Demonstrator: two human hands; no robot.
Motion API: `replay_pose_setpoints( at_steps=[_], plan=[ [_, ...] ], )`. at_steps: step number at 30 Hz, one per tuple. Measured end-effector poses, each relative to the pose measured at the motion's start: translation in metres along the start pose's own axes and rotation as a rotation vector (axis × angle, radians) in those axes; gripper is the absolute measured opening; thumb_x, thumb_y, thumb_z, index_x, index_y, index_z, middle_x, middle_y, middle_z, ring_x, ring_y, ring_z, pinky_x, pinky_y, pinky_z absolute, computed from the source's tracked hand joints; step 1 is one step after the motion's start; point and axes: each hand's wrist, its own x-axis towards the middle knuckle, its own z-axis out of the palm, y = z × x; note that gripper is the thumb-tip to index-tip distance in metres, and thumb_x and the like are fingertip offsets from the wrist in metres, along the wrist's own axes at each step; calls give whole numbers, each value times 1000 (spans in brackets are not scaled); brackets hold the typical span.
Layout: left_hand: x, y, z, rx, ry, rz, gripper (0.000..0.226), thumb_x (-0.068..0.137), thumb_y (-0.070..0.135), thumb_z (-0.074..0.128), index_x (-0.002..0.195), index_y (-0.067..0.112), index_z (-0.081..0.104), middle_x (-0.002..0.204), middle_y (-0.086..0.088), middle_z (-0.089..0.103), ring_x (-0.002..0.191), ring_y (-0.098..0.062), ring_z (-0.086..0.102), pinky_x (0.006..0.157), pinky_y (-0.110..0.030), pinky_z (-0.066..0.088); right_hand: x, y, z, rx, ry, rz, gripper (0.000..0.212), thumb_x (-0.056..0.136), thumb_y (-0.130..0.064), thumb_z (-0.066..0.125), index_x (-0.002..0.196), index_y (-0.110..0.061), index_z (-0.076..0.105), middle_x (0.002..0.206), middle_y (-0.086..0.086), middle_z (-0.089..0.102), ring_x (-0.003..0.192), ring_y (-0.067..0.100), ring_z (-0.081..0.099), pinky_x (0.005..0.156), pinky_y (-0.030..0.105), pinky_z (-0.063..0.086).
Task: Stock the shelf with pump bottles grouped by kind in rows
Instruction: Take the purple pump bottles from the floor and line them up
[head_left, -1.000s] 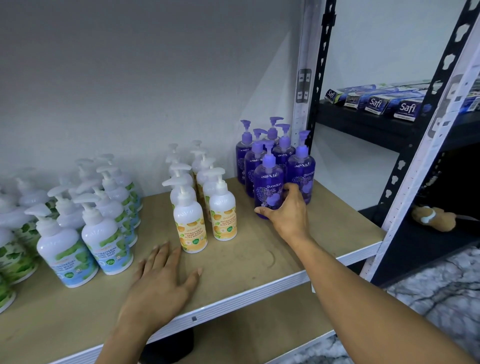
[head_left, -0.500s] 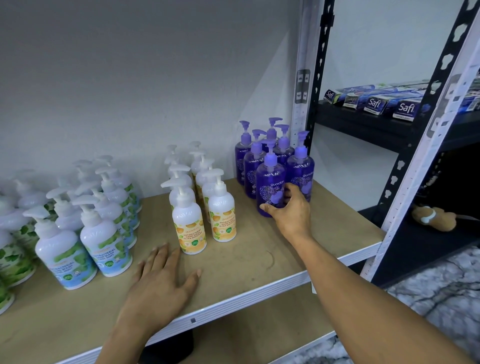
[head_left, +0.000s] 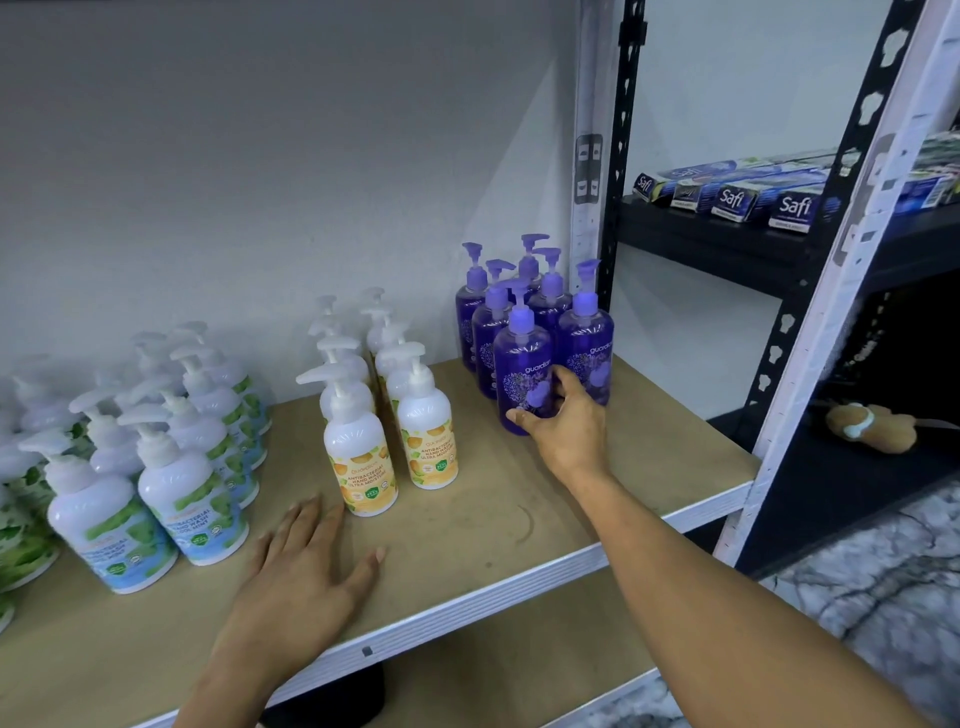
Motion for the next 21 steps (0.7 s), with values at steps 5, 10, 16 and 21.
replay_pose_setpoints(
  at_steps=[5, 10, 16, 21],
  plan=[
    [0, 2, -1, 5, -1, -8, 87, 87, 77, 24, 160, 32, 11, 168, 6, 6, 154, -9, -2, 125, -35, 4, 1, 1, -1, -9, -8, -8, 86, 63, -32, 94, 138, -18, 54, 127, 2, 68, 114, 20, 64, 99, 36, 54],
    [0, 3, -1, 6, -1, -21, 84, 89, 75, 27, 160, 32, 10, 168, 6, 6, 153, -9, -2, 125, -34, 2, 0, 0, -1, -32, -12, -14, 87, 64, -34, 94, 139, -17, 53, 130, 3, 66, 117, 22, 62, 100, 40, 53],
    [-1, 3, -2, 6, -8, -22, 84, 89, 75, 27, 160, 32, 9, 168, 7, 6, 153, -9, -2, 125, -34, 3, -8, -6, -2, -48, -19, -5, 87, 63, -32, 94, 137, -12, 51, 129, 7, 63, 118, 25, 60, 98, 40, 52],
    [-3, 4, -3, 3, -21, -20, 83, 90, 74, 27, 160, 32, 9, 168, 6, 5, 154, -9, -2, 125, -35, 2, -30, -12, -6, -159, 63, -48, 54, 77, -27, 85, 119, -9, 57, 119, 10, 57, 109, 29, 58, 85, 35, 49]
  ],
)
